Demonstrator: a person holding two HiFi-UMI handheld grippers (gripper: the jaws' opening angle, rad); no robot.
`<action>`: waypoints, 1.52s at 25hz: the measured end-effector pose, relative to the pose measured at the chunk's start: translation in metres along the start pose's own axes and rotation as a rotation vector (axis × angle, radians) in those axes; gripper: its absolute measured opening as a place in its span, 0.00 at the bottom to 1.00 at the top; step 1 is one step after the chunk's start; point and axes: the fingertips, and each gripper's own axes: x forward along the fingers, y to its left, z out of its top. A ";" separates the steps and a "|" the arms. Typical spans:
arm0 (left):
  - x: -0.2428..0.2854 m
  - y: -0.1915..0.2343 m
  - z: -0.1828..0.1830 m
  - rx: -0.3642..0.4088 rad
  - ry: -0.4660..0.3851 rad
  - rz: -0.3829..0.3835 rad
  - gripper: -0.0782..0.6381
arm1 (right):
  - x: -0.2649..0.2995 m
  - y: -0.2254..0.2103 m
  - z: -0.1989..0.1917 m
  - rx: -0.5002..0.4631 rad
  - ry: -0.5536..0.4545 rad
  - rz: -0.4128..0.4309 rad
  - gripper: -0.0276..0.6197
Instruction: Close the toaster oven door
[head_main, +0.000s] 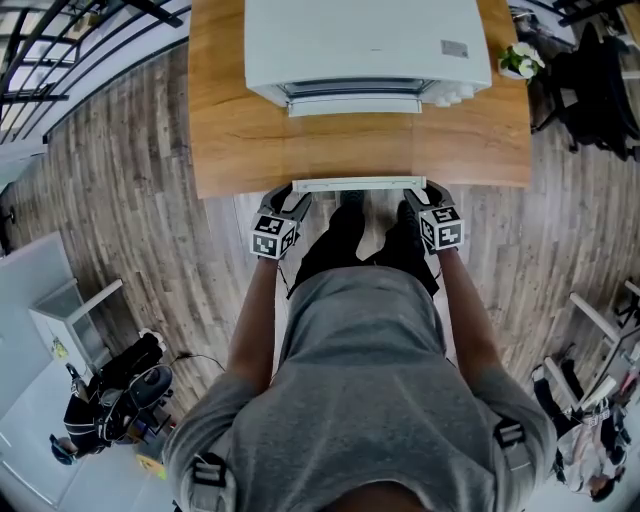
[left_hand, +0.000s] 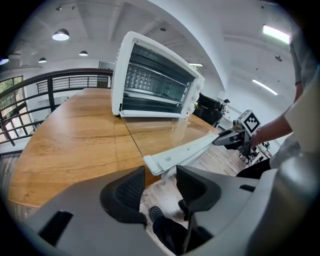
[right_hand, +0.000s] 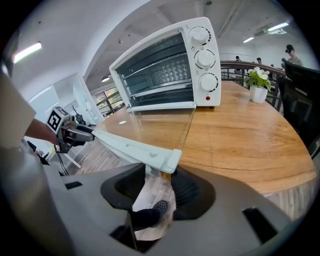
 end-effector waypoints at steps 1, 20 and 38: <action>0.002 0.000 -0.001 0.003 0.003 -0.004 0.40 | 0.001 -0.001 -0.001 -0.002 -0.001 -0.010 0.30; -0.002 -0.009 0.029 0.133 -0.014 -0.098 0.39 | -0.022 0.008 0.031 0.036 -0.093 -0.004 0.27; -0.019 -0.021 0.057 0.022 -0.098 -0.184 0.28 | -0.041 0.016 0.057 0.083 -0.111 0.049 0.22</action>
